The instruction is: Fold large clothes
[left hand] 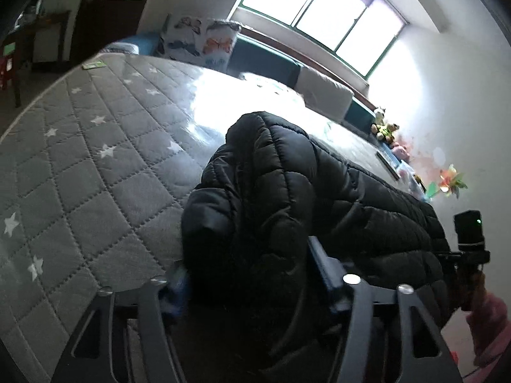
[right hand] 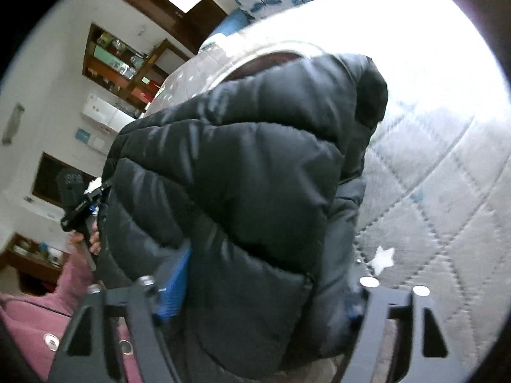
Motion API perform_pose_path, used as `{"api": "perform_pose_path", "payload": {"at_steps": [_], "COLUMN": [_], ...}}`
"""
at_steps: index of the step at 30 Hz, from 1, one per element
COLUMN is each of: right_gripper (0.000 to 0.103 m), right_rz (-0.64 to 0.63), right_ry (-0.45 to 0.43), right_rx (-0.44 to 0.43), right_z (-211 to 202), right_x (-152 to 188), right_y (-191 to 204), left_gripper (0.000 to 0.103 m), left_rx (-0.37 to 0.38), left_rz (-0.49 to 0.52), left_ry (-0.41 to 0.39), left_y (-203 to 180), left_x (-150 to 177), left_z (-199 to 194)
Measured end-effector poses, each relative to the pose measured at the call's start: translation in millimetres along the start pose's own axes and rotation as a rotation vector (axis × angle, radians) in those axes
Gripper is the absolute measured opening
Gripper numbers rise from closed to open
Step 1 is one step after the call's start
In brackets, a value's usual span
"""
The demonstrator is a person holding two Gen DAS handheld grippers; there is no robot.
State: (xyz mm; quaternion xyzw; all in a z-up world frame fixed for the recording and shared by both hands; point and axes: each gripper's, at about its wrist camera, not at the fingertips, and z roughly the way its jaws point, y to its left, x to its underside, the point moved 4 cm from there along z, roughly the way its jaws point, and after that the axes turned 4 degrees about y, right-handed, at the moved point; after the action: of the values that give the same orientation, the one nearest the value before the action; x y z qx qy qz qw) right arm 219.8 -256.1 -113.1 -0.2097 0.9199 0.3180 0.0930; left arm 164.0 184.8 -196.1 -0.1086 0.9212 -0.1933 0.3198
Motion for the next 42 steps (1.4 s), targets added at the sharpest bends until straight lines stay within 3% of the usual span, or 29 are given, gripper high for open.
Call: {"api": "perform_pose_path", "payload": {"at_steps": [3, 6, 11, 14, 17, 18, 19, 21, 24, 29, 33, 42], "right_gripper": [0.073, 0.074, 0.098, 0.103, 0.090, 0.078, 0.067, 0.057, 0.049, 0.047, 0.047, 0.047], "right_rz": [-0.008, 0.025, 0.049, 0.062, 0.057, 0.046, 0.038, 0.019, -0.003, -0.059, -0.069, -0.030], "right_ry": [-0.001, 0.003, 0.026, 0.020, -0.007, -0.026, -0.041, -0.074, -0.123, -0.189, -0.244, -0.321], "right_rx": [0.023, -0.018, -0.093, -0.153, -0.131, -0.112, -0.088, -0.046, -0.020, 0.042, 0.088, 0.192], "right_z": [2, 8, 19, 24, 20, 15, 9, -4, -25, -63, -93, -140], "right_x": [1, 0, -3, -6, -4, -3, -1, -1, -3, -15, -35, -110], "right_y": [2, -7, -23, -28, -24, -19, -13, 0, 15, 28, 20, -36], "left_gripper": [0.058, 0.060, 0.083, 0.084, 0.063, 0.056, 0.053, 0.048, 0.043, 0.043, 0.043, 0.043], "left_rx": [0.016, 0.062, 0.130, 0.161, 0.089, 0.047, -0.003, -0.059, -0.059, -0.036, 0.014, 0.088], "left_rz": [-0.040, -0.075, -0.136, -0.139, -0.074, -0.041, 0.002, 0.057, 0.077, 0.155, 0.164, 0.181], "left_ry": [-0.020, -0.012, 0.053, 0.072, 0.027, 0.000, -0.034, -0.078, -0.107, -0.158, -0.165, -0.139], "left_y": [3, 13, 32, 37, 26, 16, 4, -16, -38, -88, -124, -213], "left_x": [3, 2, 4, 3, 2, 2, 0, -1, -9, -46, -93, -230], "left_z": [3, 5, 15, 18, 6, -1, -8, -21, -37, -50, -37, 56]}}
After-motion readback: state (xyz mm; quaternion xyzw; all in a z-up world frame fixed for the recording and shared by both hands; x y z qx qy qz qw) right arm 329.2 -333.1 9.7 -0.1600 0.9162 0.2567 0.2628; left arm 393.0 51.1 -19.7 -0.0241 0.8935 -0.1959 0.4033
